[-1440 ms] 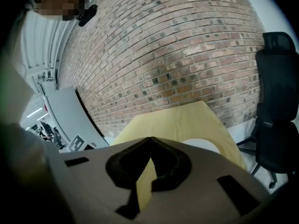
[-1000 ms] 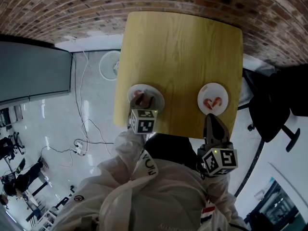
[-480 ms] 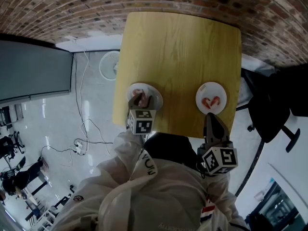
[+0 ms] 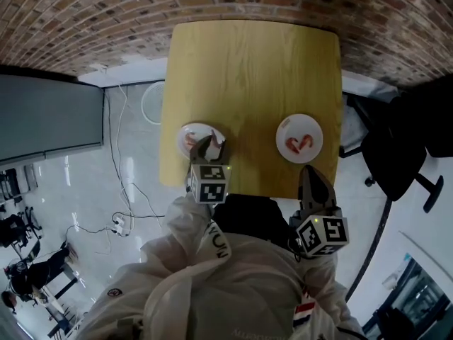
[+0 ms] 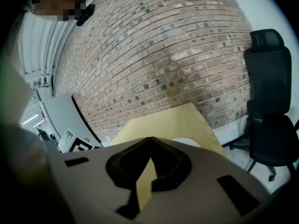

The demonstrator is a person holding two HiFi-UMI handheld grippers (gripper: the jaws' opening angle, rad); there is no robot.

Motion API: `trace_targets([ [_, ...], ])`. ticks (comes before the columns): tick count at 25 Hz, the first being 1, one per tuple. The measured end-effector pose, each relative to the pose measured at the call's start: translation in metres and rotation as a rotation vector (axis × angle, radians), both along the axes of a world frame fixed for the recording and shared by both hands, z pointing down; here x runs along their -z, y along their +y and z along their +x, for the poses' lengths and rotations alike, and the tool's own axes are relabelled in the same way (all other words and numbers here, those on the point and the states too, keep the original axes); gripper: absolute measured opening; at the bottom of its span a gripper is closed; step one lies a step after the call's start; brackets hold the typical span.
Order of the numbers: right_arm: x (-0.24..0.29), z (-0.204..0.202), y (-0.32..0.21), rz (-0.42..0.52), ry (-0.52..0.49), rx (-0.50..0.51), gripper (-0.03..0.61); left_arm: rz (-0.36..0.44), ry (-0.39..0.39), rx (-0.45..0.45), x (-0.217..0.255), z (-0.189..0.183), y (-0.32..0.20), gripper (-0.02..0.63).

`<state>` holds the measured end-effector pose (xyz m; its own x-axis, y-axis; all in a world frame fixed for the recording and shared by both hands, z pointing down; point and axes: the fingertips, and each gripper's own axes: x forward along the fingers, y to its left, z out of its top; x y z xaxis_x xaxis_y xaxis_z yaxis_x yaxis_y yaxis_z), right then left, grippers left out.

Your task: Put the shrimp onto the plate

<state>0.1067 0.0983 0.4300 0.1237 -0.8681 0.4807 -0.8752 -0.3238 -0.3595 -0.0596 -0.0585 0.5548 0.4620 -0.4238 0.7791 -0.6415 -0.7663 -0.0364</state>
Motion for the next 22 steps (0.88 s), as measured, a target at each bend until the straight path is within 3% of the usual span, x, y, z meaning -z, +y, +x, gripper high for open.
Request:
trace_targets([
  [13,0.012,0.075,0.082,0.016,0.015,-0.191,0.023,0.036,0.023,-0.237,0.022,0.123,0.055,0.166],
  [22,0.005,0.122,0.136,0.007,-0.003,-0.322,0.023,0.077,0.013,-0.503,0.019,0.199,0.083,0.166],
])
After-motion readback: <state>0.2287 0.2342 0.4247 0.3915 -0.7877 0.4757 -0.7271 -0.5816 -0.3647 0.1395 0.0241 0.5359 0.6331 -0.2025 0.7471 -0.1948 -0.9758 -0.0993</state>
